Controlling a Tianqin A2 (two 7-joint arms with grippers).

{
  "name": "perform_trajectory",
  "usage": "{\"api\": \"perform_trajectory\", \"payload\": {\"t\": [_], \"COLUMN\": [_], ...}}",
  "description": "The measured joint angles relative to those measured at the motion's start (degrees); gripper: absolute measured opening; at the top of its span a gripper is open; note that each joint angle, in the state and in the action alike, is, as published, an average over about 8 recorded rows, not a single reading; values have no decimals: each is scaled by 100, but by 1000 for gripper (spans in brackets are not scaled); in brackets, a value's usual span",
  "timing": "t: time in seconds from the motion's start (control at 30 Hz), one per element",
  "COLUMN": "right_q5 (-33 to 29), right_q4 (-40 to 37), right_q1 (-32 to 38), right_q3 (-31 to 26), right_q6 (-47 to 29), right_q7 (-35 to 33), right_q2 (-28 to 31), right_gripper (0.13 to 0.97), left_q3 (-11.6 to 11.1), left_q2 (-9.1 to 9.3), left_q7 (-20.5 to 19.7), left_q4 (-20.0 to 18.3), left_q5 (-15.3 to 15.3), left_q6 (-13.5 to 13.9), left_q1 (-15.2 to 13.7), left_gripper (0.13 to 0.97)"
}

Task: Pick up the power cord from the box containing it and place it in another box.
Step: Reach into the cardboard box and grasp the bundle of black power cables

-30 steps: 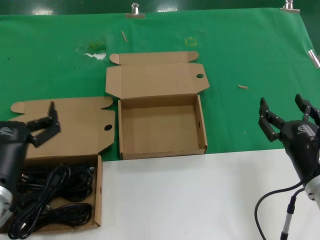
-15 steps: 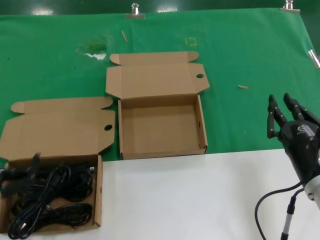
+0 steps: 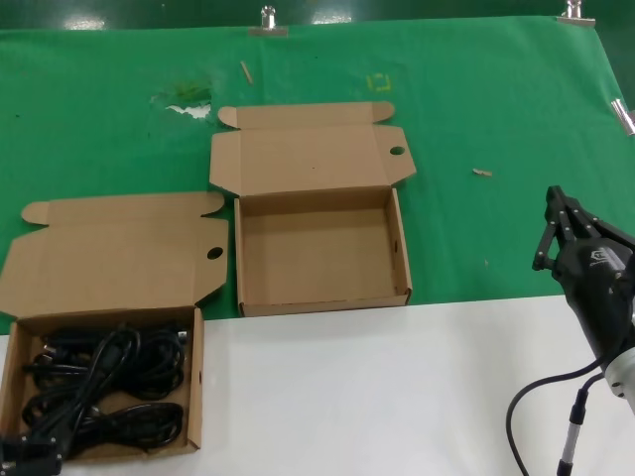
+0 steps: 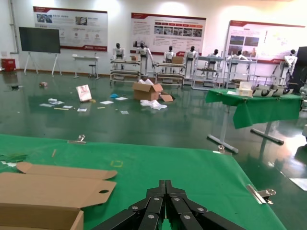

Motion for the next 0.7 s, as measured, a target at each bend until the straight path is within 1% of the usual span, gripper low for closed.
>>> {"api": "perform_trajectory", "payload": {"t": [0.17, 0.33, 0.47, 0.63, 0.7], "right_q5": [0, 0, 0, 0, 0], "right_q4": [0, 0, 0, 0, 0], "right_q1": [0, 0, 0, 0, 0], "right_q3": [0, 0, 0, 0, 0], "right_q6": [0, 0, 0, 0, 0], "right_q7": [0, 0, 0, 0, 0], "right_q2": [0, 0, 0, 0, 0], "right_gripper": [150, 139, 139, 138, 138], "left_q3": [8, -12, -103, -241, -266], "left_q2": [213, 363, 450, 536, 565], "left_q7": [137, 247, 293, 314, 312], "left_q4": [150, 253, 276, 274, 277], "left_q5": [275, 458, 551, 643, 685], "left_q6": [224, 456, 600, 709, 732], "left_q1": [-55, -100, -18, 151, 182], "left_gripper": [958, 946, 914, 861, 861]}}
